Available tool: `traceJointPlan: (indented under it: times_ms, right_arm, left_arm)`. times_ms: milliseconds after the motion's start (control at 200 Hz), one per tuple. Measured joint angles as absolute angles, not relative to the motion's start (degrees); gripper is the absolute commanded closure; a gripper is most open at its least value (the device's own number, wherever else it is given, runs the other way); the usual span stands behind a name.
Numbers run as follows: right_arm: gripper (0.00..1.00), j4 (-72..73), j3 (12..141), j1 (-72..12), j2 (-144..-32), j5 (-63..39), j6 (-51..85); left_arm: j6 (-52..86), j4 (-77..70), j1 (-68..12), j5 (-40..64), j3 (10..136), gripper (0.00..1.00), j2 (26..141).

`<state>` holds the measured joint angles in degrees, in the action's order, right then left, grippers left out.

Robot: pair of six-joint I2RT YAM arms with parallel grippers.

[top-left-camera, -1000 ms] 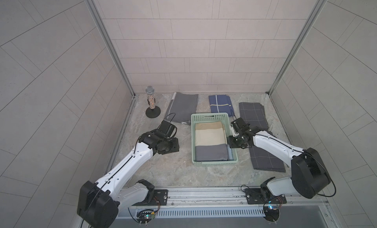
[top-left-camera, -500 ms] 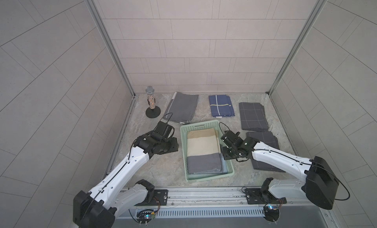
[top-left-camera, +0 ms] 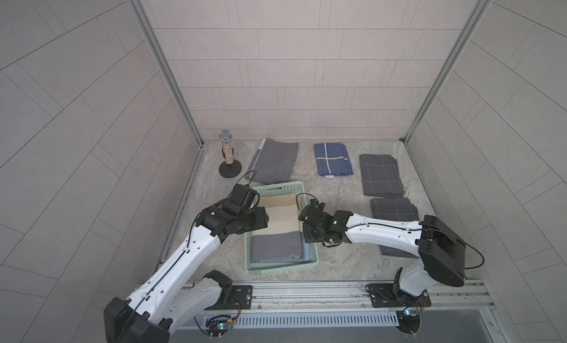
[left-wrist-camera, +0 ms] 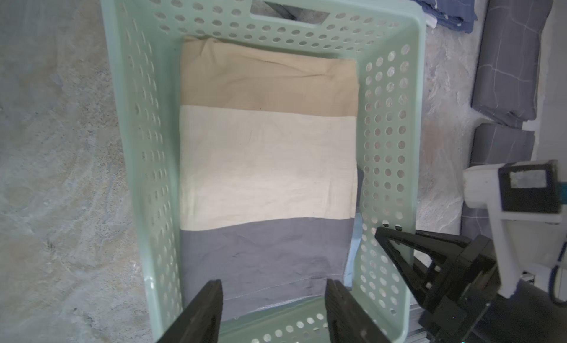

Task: Put the folded pillowcase in the basket
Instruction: Move the basket to the center of the board, then move the pillowcase to the center of the board.

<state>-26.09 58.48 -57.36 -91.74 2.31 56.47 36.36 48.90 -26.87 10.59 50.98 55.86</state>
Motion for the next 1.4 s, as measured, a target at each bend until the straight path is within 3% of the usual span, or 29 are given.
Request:
traceJointPlan:
  times_ms: [60, 145, 205, 370, 525, 600, 695, 776, 916, 956, 996, 1011, 1116, 1161, 1221, 1401]
  right_arm:
    - [0.76, -24.8, 58.9, -57.4, -92.3, 2.7, 57.2]
    - [0.65, -22.5, 58.8, -57.4, -92.4, 3.2, 58.0]
    - [0.59, -21.1, 58.8, -57.4, -92.4, 3.1, 58.7]
    - [0.55, -20.4, 58.1, -57.4, -91.2, 2.6, 58.9]
    - [0.53, -23.4, 51.5, -56.3, -79.5, 4.3, 58.4]
    - [0.53, -26.5, 48.3, -51.4, -70.8, 4.9, 56.8]
    - [0.51, -30.0, 45.6, -39.5, -61.9, 4.8, 53.6]
    - [0.49, -33.6, 44.6, -27.2, -58.0, 5.3, 49.5]
    - [0.48, -37.4, 45.4, -11.9, -60.7, 4.3, 42.5]
    - [0.48, -37.8, 45.9, -9.0, -63.2, 3.9, 41.1]
    - [0.48, -37.8, 46.3, -6.9, -65.8, 3.6, 40.0]
    - [0.48, -37.8, 46.4, -6.4, -66.7, 3.5, 39.6]
    - [0.49, -37.6, 46.6, -4.5, -72.9, 2.8, 37.2]
    - [0.49, -37.4, 46.5, -4.3, -74.8, 2.3, 36.6]
    - [0.50, -36.5, 45.9, -4.2, -76.8, 1.5, 35.9]
    - [0.61, -33.3, 42.2, -3.6, -79.2, 0.2, 34.8]
  left_arm:
    - [36.4, 48.9, -26.8, 10.5, 51.0, 0.30, 55.8]
    - [36.5, 48.9, -26.7, 10.3, 51.0, 0.18, 55.7]
    - [36.3, 48.9, -26.7, 10.3, 51.0, 0.15, 55.5]
    - [36.5, 48.6, -26.7, 10.5, 51.0, 0.00, 54.8]
    - [36.6, 47.6, -26.7, 11.7, 51.0, 0.00, 54.5]
    - [36.7, 46.0, -26.7, 12.9, 51.0, 0.00, 54.3]
    - [37.8, 41.4, -27.1, 16.1, 50.9, 0.00, 54.8]
    - [39.2, 36.2, -28.9, 17.4, 50.7, 0.08, 56.3]
    - [40.2, 31.0, -35.4, 17.2, 52.8, 0.41, 63.0]
    - [40.3, 30.5, -37.2, 16.1, 54.1, 0.61, 65.3]
    - [40.1, 30.9, -39.4, 13.4, 55.9, 0.96, 67.7]
    - [39.9, 31.1, -40.2, 12.5, 56.6, 1.00, 68.4]
    - [37.5, 33.6, -45.5, 4.7, 63.6, 1.00, 74.0]
    - [36.6, 33.7, -46.8, 2.7, 65.1, 0.88, 75.3]
    - [36.1, 33.6, -47.3, 0.3, 65.4, 0.80, 76.0]
    - [35.8, 33.3, -47.1, -2.3, 64.5, 0.70, 77.5]
